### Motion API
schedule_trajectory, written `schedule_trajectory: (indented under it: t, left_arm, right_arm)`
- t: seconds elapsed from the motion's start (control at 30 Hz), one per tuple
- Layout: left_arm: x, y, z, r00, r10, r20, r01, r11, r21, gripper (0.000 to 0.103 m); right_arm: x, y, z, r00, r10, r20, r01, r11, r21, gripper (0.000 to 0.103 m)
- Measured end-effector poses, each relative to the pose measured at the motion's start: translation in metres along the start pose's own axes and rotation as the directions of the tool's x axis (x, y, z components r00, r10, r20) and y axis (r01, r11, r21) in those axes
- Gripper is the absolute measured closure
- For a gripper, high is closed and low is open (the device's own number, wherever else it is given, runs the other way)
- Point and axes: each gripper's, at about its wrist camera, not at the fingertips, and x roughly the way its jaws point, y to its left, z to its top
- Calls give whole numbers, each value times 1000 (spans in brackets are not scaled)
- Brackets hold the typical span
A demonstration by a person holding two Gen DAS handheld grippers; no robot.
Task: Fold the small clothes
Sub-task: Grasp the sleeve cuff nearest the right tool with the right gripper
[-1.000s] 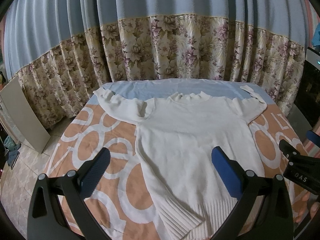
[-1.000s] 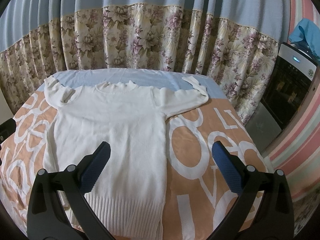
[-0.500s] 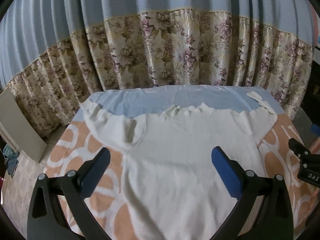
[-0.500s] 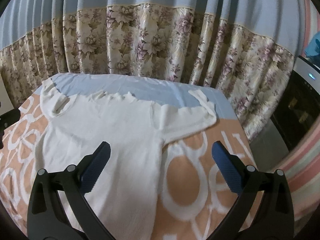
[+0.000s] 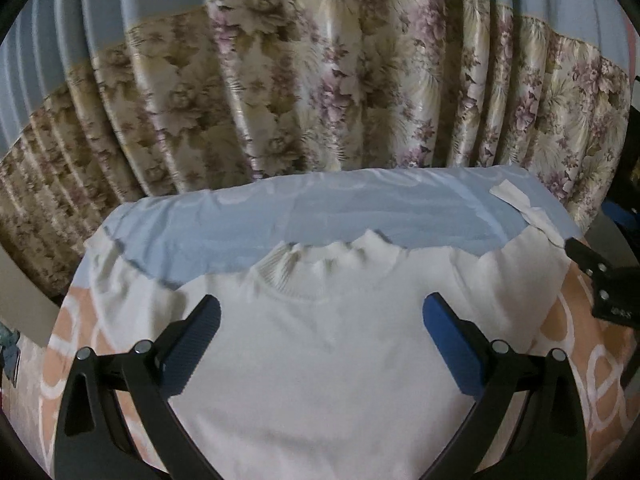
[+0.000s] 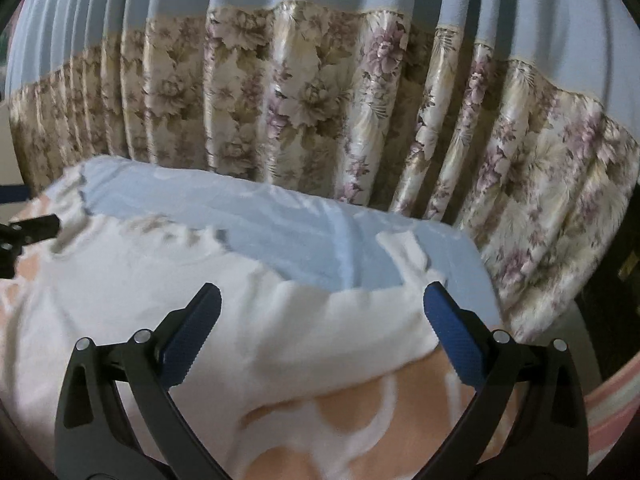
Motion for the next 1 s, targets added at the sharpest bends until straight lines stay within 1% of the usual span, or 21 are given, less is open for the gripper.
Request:
schedule_trajectory:
  t: [0.07,0.13,0.2,0.23,0.27,0.33,0.37,0.4,0.5,0.6,0.63,0.73,0.77,0.8,0.83,0.87,0.93,1.0]
  left_arm:
    - [15,-9,8,1000,10,-1,-10,1000,18,2]
    - [30,-17,16,1000,3,-5,-3,1000,25,2]
    - [41,-22,22,1000,1,-18,0,1000,25,2]
    - [47,-24,25,1000,2,-20,-2,1000,23,2]
    - [55,-29,29,1000,5,-22,-4,1000,27,2]
    - [67,-34,35,1000,10,-22,-9,999,35,2]
    - [75,-38,38,1000,8,-15,-8,999,41,2]
    - [83,-42,41,1000,10,-17,-10,999,47,2]
    - [105,-50,45,999,-25,-35,27,998,61,2]
    - [123,-53,47,996,-50,-68,54,997,62,2]
    - [129,-53,47,996,-51,-76,55,997,59,2]
    - [138,-49,44,994,-49,-93,55,997,54,2]
    - [140,-48,43,994,-48,-94,53,997,55,2]
    - [142,-47,42,994,-46,-97,51,997,55,2]
    - [143,-45,41,994,-46,-98,52,997,58,2]
    - [144,-43,40,994,-47,-99,53,997,63,2]
    - [144,-41,39,994,-45,-96,51,996,67,2]
    - [143,-37,39,994,-50,-99,56,997,61,2]
  right_arm:
    - [26,-14,3,1000,-3,-4,3,999,-33,3]
    - [53,-27,3,999,-9,-32,7,998,-54,7]
    - [77,-42,6,998,-5,-63,0,998,-69,17]
    - [93,-50,6,996,1,-87,-8,997,-75,19]
    - [106,-58,8,994,7,-105,-16,997,-78,25]
    - [124,-70,9,991,20,-132,-30,997,-75,29]
    - [132,-76,11,989,22,-144,-34,996,-79,33]
    - [140,-80,12,988,20,-153,-34,996,-86,34]
    - [166,-90,12,980,20,-200,-46,991,-128,38]
    - [185,-92,11,970,5,-243,-50,983,-178,45]
    - [193,-92,11,966,3,-260,-55,980,-193,46]
    - [211,-98,10,955,-35,-294,-33,974,-223,50]
    - [215,-99,10,951,-39,-306,-30,975,-220,57]
    - [217,-101,10,949,-39,-314,-31,976,-216,70]
    - [221,-103,9,943,-44,-330,-29,977,-212,78]
    - [224,-104,8,937,-37,-348,-37,979,-202,88]
    - [228,-104,4,927,-42,-372,-35,980,-197,91]
    - [228,-103,2,925,-55,-375,-26,978,-206,91]
